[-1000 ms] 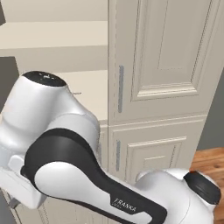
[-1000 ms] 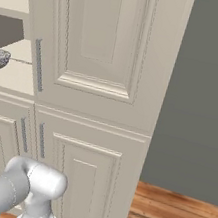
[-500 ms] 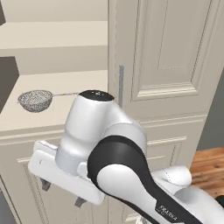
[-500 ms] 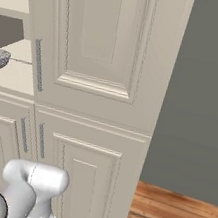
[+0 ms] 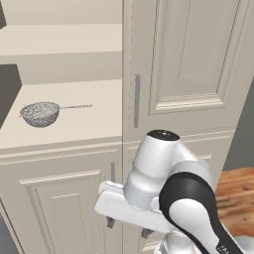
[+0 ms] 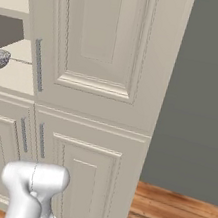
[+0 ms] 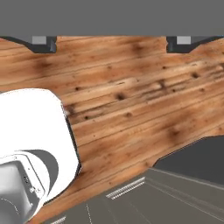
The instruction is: Open the cabinet and setup a tea strainer by placing it in the bowl upright.
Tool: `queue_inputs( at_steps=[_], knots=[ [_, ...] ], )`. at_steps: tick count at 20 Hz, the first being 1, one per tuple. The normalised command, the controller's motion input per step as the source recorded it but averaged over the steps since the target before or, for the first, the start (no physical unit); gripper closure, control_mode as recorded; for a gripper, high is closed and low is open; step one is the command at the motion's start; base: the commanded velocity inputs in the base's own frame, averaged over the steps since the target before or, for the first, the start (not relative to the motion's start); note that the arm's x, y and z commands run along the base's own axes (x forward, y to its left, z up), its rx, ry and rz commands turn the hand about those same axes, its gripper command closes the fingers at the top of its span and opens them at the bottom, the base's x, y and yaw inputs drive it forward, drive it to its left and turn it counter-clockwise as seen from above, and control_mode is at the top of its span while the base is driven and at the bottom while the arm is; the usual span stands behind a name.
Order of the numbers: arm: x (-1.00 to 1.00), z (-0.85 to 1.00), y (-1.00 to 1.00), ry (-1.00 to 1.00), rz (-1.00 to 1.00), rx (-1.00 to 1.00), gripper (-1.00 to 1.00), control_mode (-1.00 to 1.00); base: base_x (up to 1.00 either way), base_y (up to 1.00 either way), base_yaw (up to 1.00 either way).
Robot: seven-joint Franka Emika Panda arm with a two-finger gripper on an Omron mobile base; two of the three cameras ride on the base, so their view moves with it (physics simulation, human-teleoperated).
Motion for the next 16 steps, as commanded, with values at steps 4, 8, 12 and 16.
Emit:
queue_inputs(
  at_steps=[4, 8, 12, 16],
  knots=[
    [0.00, 0.08, -0.74, -0.21, 0.49, -0.27, -1.00, -1.00, 0.00, 0.00, 0.00],
    [0.00, 0.90, -0.17, -0.28, 0.67, -0.24, -1.00, -1.00, 0.00, 0.00, 0.00],
    [0.00, 0.73, -0.17, -0.26, 0.51, -0.16, -1.00, -1.00, 0.00, 0.00, 0.00],
    [0.00, 0.06, -0.81, -0.30, 0.36, -0.01, -1.00, -1.00, 0.00, 0.00, 0.00]
  ],
)
